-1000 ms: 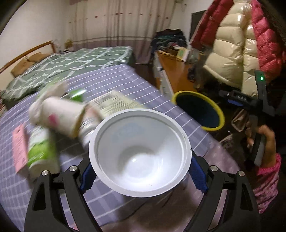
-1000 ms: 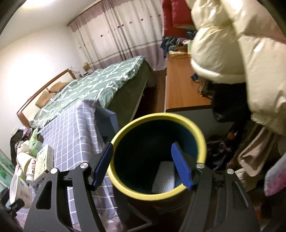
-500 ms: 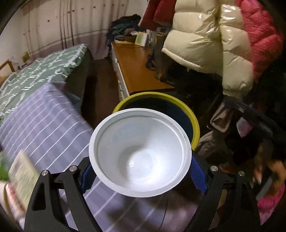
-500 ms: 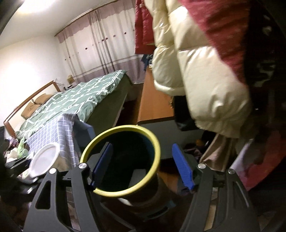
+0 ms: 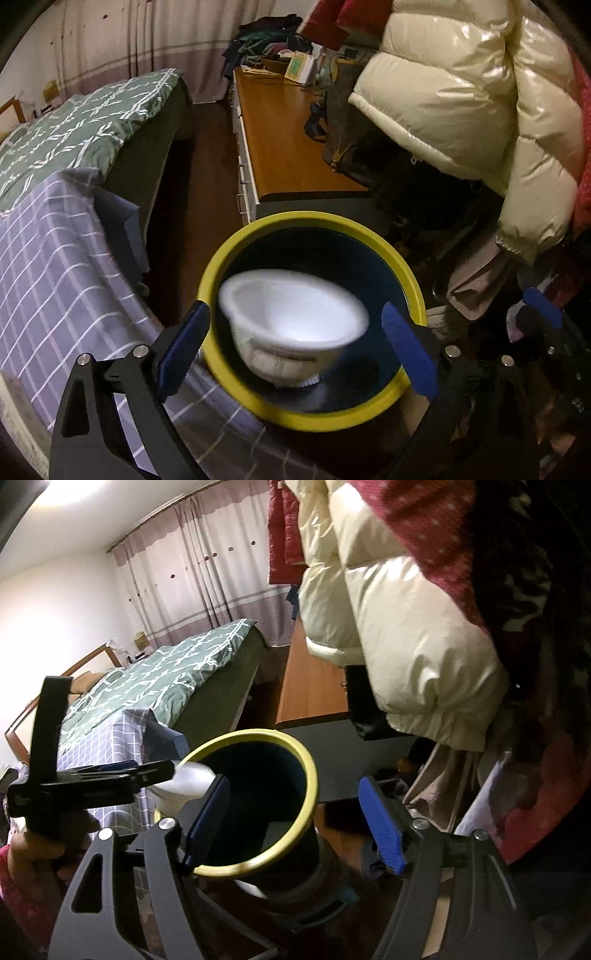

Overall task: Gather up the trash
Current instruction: 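Move both tools back over the table items, then grasp the white tissue with the right gripper and lift it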

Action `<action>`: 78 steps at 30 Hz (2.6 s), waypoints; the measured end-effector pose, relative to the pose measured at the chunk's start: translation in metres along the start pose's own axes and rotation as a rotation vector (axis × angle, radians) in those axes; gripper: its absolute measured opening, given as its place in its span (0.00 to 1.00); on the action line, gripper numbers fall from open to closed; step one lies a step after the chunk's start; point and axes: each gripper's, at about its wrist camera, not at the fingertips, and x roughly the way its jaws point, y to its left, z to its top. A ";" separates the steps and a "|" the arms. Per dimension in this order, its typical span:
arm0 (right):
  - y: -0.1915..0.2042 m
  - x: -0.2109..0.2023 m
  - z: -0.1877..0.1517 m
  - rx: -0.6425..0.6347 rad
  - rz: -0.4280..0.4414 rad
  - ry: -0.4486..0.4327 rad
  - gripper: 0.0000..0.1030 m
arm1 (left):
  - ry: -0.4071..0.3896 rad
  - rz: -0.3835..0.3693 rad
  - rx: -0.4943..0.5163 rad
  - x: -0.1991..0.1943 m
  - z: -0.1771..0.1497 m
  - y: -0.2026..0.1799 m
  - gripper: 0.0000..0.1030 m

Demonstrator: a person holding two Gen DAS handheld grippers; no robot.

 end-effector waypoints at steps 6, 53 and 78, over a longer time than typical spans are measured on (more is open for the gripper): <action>0.013 0.003 -0.001 -0.022 0.017 0.011 0.67 | -0.065 -0.018 -0.051 -0.058 -0.020 0.027 0.92; 0.512 0.053 -0.060 -0.649 0.698 0.373 0.64 | -0.496 0.679 -0.490 -0.328 -0.276 0.267 0.95; 0.478 -0.027 0.014 -0.513 0.885 0.183 0.04 | -0.476 0.653 -0.474 -0.319 -0.275 0.261 0.95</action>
